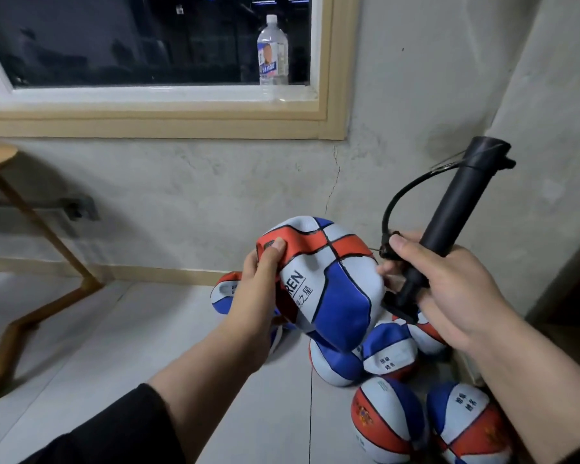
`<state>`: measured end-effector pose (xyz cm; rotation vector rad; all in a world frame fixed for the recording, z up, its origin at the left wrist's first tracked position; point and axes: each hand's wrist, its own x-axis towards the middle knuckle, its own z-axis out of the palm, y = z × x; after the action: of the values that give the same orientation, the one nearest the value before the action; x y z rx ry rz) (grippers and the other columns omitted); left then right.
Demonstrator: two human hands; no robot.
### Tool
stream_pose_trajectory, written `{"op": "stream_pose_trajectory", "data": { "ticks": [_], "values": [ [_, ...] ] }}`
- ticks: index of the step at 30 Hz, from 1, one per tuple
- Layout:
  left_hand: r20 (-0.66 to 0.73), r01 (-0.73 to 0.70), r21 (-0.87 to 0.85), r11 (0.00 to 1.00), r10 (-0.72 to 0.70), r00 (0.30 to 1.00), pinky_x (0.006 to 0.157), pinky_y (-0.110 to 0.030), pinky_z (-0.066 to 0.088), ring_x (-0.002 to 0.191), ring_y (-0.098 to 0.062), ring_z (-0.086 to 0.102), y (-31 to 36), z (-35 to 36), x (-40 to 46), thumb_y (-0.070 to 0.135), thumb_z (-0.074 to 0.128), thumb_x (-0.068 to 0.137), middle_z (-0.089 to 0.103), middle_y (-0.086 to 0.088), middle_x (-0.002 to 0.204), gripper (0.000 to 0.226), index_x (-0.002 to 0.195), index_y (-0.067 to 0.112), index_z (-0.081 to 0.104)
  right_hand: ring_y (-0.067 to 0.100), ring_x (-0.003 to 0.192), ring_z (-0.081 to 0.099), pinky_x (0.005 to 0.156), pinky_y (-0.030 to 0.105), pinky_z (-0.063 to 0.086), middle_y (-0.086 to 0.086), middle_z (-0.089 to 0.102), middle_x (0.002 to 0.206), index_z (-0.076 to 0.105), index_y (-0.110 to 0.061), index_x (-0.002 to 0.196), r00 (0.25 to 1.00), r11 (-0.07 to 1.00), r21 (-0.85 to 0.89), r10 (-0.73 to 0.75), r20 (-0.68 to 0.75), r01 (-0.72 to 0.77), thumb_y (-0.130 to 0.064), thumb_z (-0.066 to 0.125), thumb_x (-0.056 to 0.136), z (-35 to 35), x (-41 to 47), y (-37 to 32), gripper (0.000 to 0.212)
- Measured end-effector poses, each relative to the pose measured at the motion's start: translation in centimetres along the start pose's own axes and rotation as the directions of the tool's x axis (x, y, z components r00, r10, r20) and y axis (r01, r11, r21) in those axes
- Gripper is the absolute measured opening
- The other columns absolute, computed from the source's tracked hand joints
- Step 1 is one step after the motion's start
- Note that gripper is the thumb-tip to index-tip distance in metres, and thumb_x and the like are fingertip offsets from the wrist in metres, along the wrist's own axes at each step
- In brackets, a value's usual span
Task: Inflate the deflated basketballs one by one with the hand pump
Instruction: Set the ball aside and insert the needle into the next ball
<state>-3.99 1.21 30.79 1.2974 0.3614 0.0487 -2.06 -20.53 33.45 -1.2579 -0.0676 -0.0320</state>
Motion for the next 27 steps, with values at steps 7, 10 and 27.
{"op": "stream_pose_trajectory", "data": {
  "ticks": [7, 10, 27],
  "values": [
    [0.152, -0.066, -0.001, 0.998, 0.065, 0.986, 0.084, -0.043, 0.064, 0.109, -0.016, 0.074, -0.8, 0.6, 0.2, 0.057, 0.086, 0.070, 0.072, 0.006, 0.127, 0.092, 0.147, 0.035, 0.042, 0.017, 0.068, 0.063, 0.069, 0.031, 0.054, 0.009, 0.066, 0.073, 0.071, -0.011, 0.100, 0.999, 0.999, -0.029, -0.017, -0.041, 0.015, -0.016, 0.071, 0.093, -0.1, 0.9, 0.9, 0.009],
    [0.149, -0.096, -0.010, 0.995, 0.097, 0.984, 0.074, -0.030, 0.063, 0.105, -0.015, 0.075, -0.9, 0.6, 0.4, 0.036, 0.090, 0.078, 0.073, 0.003, 0.126, 0.081, 0.145, 0.034, 0.043, 0.017, 0.068, 0.063, 0.062, 0.027, 0.053, 0.010, 0.067, 0.076, 0.071, -0.008, 0.106, 0.999, 0.999, -0.048, -0.028, -0.033, 0.026, -0.017, 0.072, 0.091, 0.0, 1.0, 1.2, 0.018],
    [-0.024, 0.320, -0.009, 0.947, -0.320, 0.947, 0.075, -0.059, 0.063, 0.080, -0.030, 0.073, -0.3, -1.2, 1.1, 0.081, 0.064, 0.080, 0.075, -0.008, 0.090, 0.074, 0.120, 0.020, 0.073, 0.023, 0.081, 0.074, 0.078, 0.035, 0.045, 0.003, 0.071, 0.079, 0.070, -0.013, 0.101, 0.997, 0.995, -0.086, -0.044, 0.064, 0.049, -0.014, 0.069, 0.093, 2.0, -0.3, 1.1, 0.008]
  ]
}}
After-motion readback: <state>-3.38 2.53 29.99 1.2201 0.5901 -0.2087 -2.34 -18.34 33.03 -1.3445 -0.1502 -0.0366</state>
